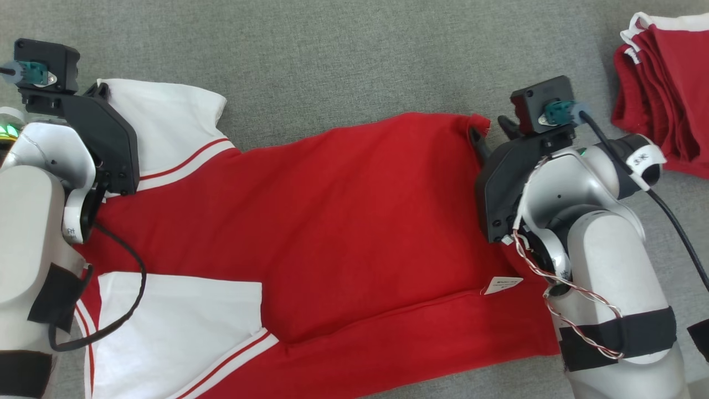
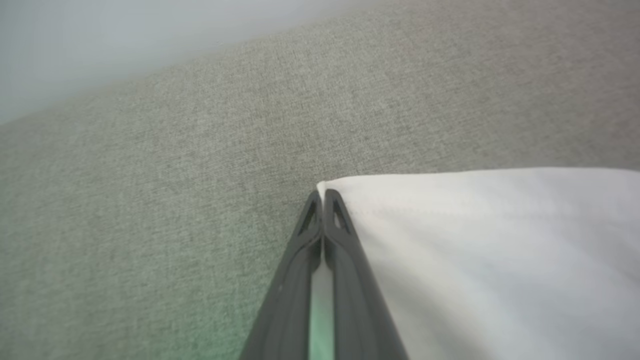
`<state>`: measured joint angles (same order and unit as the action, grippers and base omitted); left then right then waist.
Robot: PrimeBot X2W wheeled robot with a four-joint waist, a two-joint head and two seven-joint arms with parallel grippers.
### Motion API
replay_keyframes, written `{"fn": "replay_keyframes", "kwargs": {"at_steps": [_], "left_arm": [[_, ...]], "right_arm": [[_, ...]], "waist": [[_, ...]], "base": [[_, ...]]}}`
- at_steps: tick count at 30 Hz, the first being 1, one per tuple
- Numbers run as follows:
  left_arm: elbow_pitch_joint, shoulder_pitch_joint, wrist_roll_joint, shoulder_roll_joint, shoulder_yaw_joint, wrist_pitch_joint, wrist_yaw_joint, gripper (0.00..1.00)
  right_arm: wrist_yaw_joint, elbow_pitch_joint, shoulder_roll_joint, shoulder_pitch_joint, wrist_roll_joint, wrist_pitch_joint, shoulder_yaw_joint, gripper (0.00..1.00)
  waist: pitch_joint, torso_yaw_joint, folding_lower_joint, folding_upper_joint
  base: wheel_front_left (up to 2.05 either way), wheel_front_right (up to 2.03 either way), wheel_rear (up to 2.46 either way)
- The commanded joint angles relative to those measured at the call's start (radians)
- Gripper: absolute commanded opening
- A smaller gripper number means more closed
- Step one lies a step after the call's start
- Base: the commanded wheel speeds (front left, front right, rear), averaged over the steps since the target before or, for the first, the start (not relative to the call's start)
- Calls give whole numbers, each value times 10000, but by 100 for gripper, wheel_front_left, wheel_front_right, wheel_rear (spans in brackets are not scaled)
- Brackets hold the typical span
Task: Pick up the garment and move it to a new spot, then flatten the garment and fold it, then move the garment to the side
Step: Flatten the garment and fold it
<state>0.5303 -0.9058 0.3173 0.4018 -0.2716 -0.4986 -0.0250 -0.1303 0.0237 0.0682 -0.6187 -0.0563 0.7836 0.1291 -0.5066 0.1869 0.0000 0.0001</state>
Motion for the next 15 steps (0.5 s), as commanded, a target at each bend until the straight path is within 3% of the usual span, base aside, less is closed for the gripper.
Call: {"fn": "replay_keyframes", "kwargs": {"at_steps": [1,3,5,6,8,12,14,15], "left_arm": [[107,177,104,20,-41,-66,64,0],[88,225,131,59,-39,-62,75,0],[60,247,159,92,-36,-44,83,0],[43,251,172,113,-36,-37,82,0],[23,242,151,135,-47,-39,88,0],[2,203,191,115,-100,-63,100,0],[3,196,196,111,-119,-82,113,0],[1,190,189,106,-133,-89,122,0]], "right_arm": [[-5,79,-82,-82,-29,53,0,53],[-5,175,-116,-104,134,35,3,56],[-7,156,-149,-240,179,-218,20,84],[-5,119,-158,-270,208,-368,19,94],[-5,100,-175,-263,143,-565,47,100],[-5,257,-185,-198,94,-509,314,98],[-5,397,-184,-211,-98,-439,326,82],[-5,458,-184,-241,-233,-429,302,63]], "waist": [[-21,-14,0,-1],[-32,-14,0,-1],[-41,-14,0,-1],[-45,-10,0,-1],[-50,0,0,-1],[-43,-2,0,-1],[-48,-2,0,-1],[-55,-5,0,-1]], "base": [[0,0,0],[0,0,0],[0,0,0],[0,0,0],[0,0,0],[0,0,0],[0,0,0],[0,0,0]]}}
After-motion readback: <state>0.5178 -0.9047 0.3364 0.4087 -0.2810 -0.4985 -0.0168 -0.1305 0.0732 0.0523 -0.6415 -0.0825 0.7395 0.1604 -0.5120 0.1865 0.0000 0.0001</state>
